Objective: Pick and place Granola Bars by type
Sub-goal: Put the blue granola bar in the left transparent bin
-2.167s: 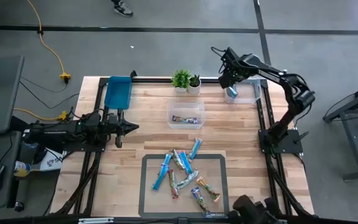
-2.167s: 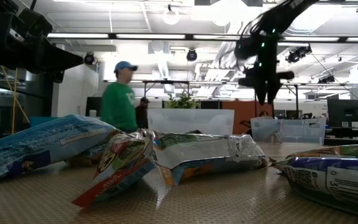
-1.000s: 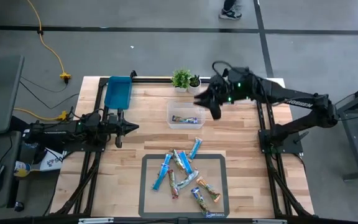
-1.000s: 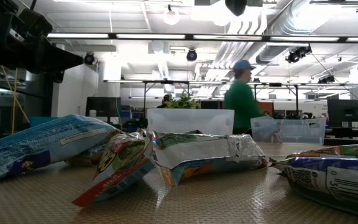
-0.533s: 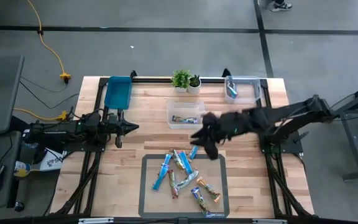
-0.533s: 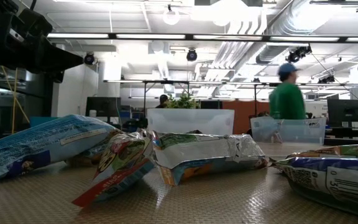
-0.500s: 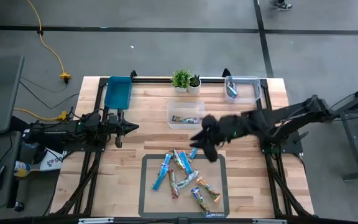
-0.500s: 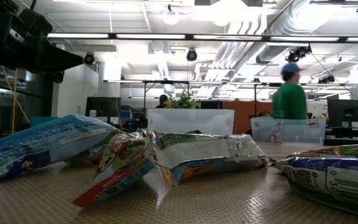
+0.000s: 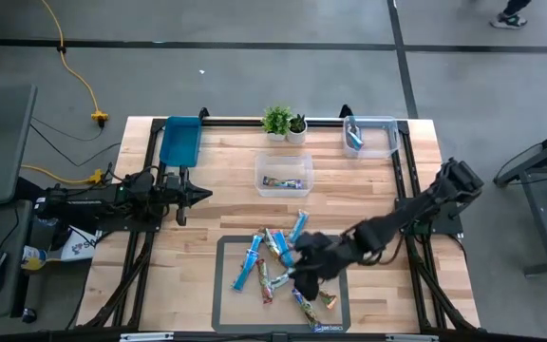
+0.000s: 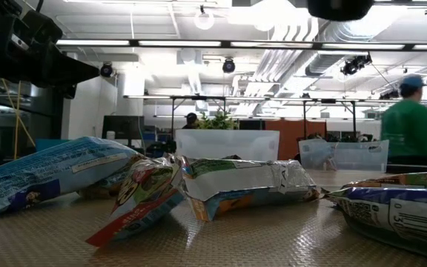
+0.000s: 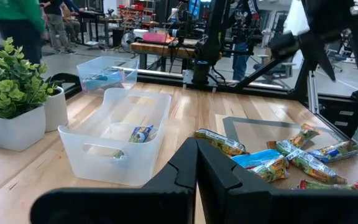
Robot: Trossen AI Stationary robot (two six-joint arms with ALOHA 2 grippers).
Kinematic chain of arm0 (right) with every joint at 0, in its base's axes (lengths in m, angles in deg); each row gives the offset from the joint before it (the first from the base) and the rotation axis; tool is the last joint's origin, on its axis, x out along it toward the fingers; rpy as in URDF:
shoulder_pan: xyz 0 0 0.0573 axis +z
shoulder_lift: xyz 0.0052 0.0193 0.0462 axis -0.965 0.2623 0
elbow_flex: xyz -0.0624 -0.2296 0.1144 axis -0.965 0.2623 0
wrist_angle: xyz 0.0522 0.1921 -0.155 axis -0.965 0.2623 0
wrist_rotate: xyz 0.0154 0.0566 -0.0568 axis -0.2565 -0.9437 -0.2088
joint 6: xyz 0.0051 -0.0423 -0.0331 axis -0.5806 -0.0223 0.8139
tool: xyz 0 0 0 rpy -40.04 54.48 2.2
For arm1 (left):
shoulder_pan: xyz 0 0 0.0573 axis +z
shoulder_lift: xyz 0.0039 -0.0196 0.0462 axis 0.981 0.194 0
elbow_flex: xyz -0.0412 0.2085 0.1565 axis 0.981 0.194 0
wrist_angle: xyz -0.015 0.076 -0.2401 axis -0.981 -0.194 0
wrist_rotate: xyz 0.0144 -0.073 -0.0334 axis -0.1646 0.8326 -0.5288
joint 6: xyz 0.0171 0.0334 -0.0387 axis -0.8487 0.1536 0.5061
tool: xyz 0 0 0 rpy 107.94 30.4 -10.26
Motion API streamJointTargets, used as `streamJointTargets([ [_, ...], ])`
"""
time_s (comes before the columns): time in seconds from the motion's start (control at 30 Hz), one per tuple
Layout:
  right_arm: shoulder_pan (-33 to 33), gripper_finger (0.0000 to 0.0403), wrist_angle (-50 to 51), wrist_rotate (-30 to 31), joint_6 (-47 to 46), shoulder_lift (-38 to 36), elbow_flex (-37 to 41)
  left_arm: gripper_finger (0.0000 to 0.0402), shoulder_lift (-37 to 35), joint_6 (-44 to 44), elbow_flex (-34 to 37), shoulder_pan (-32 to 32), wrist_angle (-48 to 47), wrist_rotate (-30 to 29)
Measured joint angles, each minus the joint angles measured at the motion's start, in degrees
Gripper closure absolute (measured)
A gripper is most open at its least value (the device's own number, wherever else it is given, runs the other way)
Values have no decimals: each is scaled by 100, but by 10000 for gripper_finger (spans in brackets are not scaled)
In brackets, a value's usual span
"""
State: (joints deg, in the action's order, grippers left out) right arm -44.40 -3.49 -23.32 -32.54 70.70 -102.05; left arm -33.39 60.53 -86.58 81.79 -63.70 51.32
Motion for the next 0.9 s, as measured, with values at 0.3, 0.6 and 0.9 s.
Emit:
streamJointTargets([
  [0.3, 261, 269, -35, -51, -883, 515, 0, 400, 0, 0, 0, -1, 0, 1],
  [0.6, 381, 269, 50, -743, -2136, 843, 0, 400, 0, 1, -1, 0, 0, 1],
  [0.9, 503, 269, -226, -1090, -2509, 893, 2, 400, 0, 0, 1, 0, 0, 1],
])
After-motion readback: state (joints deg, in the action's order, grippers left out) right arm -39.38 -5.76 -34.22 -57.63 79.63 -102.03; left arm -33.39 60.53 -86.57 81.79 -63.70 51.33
